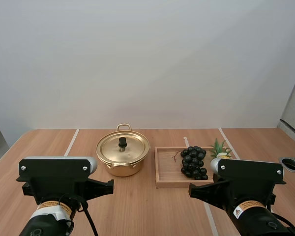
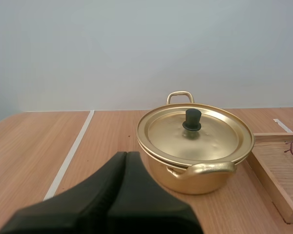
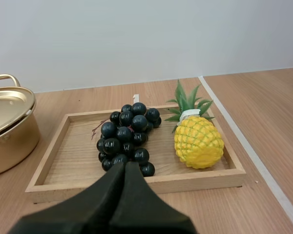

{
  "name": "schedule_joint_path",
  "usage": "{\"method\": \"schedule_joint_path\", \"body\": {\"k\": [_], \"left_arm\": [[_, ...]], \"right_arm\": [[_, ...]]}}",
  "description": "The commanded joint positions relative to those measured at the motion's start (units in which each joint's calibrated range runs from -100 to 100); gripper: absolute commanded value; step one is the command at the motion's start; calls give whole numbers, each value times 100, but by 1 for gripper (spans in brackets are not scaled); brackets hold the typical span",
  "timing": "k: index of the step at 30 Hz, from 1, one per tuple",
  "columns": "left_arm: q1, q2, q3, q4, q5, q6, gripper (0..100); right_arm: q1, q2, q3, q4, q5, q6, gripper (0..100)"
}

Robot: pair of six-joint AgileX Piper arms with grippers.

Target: Open the pot, put the grape inside, and close it

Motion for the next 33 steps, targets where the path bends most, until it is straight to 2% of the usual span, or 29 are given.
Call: {"method": "schedule_joint_path", "body": {"k": [1, 22, 26, 33], "left_arm": [[-9, -26, 11, -680, 142, 688, 0], [-9, -26, 11, -694, 142, 679, 0], [-9, -26, 11, -694, 124, 389, 0], [-9, -26, -547, -662, 124, 273, 0]], "right_arm": [[12, -34, 0, 12, -132, -24, 0], [12, -34, 0, 12, -132, -24, 0], [12, -34, 0, 1, -246, -23, 0], [12, -34, -979, 1, -335, -23, 0]]}}
